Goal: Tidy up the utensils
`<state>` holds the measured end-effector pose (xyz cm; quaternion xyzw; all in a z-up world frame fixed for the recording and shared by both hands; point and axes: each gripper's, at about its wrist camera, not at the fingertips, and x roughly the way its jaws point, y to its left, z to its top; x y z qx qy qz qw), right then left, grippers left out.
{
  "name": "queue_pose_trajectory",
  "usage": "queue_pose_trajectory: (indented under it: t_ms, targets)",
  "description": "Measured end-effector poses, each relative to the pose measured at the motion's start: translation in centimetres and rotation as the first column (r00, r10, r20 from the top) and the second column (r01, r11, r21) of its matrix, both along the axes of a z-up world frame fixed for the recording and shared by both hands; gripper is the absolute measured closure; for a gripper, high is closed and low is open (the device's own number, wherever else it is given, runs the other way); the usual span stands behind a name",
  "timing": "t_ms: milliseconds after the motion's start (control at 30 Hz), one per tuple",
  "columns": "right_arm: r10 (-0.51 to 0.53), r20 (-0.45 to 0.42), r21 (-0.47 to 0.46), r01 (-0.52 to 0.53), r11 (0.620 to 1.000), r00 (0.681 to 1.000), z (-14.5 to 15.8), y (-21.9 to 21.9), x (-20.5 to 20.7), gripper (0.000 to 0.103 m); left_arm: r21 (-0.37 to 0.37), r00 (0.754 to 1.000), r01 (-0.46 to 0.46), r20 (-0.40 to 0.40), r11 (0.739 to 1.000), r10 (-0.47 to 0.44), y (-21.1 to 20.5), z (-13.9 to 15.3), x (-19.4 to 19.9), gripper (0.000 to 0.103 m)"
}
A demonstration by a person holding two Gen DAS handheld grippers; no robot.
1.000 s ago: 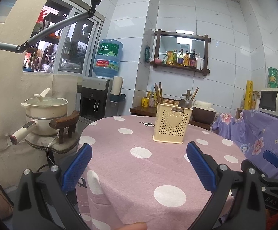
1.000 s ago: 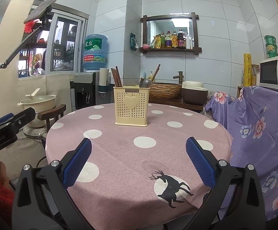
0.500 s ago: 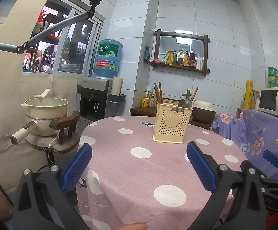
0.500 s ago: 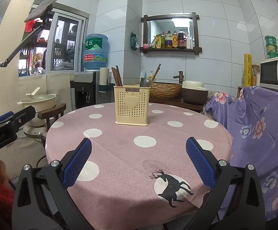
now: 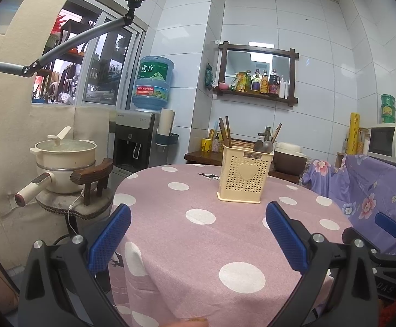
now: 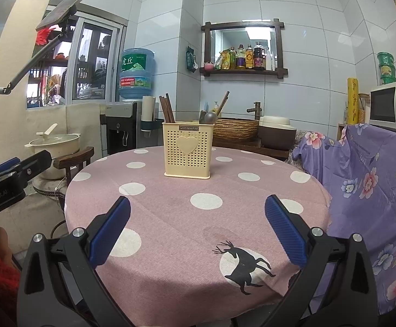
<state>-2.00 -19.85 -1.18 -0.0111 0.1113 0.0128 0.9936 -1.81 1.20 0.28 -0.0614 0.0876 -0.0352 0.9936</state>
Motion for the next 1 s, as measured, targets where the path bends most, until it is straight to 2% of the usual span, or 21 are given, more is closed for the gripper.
queue_pose_trajectory:
  t_ms: [1000]
  targets:
    - [0.002,-0.003,0.000,-0.002,1.000,1.000,-0.09,-0.32,0.02,0.006,0.001,1.000,-0.004,-0.011,1.000,0.004,0.25,-0.24,0.08,0.005]
